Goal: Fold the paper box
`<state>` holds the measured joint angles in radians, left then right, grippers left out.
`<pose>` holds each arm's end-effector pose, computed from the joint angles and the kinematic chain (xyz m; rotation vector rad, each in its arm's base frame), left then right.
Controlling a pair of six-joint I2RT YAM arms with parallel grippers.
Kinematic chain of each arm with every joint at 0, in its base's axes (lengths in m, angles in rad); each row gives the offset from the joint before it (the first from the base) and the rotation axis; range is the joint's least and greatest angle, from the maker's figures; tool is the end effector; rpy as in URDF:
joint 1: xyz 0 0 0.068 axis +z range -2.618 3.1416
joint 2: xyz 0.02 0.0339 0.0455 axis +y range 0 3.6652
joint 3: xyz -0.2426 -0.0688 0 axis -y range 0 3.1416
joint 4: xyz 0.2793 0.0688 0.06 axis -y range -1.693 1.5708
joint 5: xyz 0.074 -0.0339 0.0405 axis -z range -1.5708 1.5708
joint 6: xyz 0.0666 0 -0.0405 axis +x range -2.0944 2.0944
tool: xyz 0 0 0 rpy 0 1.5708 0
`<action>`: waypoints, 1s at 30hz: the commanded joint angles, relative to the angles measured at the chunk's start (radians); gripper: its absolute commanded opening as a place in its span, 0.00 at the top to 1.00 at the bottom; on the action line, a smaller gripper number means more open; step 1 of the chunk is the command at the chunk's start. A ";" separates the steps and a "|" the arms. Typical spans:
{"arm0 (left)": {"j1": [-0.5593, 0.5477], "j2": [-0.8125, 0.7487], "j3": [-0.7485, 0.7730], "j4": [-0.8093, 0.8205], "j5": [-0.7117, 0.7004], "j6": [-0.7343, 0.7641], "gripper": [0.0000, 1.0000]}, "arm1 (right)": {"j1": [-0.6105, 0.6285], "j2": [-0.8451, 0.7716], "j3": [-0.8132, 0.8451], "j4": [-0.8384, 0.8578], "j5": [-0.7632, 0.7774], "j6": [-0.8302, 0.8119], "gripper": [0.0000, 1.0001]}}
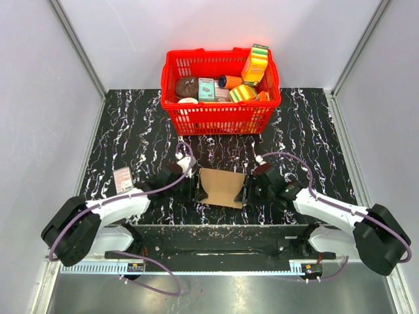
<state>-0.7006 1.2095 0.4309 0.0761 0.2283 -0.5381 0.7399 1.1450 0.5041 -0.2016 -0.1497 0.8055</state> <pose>0.2053 -0.1928 0.0973 0.3241 2.3979 -0.8759 0.1947 0.1911 0.1112 0.0110 2.5981 0.8304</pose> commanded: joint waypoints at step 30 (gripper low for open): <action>-0.002 0.219 0.120 0.263 -0.066 0.059 0.43 | -0.135 0.081 0.074 0.175 0.104 -0.296 0.53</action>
<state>-0.7006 1.3945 0.4923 0.2619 0.1802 -0.5106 0.6567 1.2137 0.5255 -0.1059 -0.0105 0.5705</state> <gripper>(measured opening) 0.572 0.463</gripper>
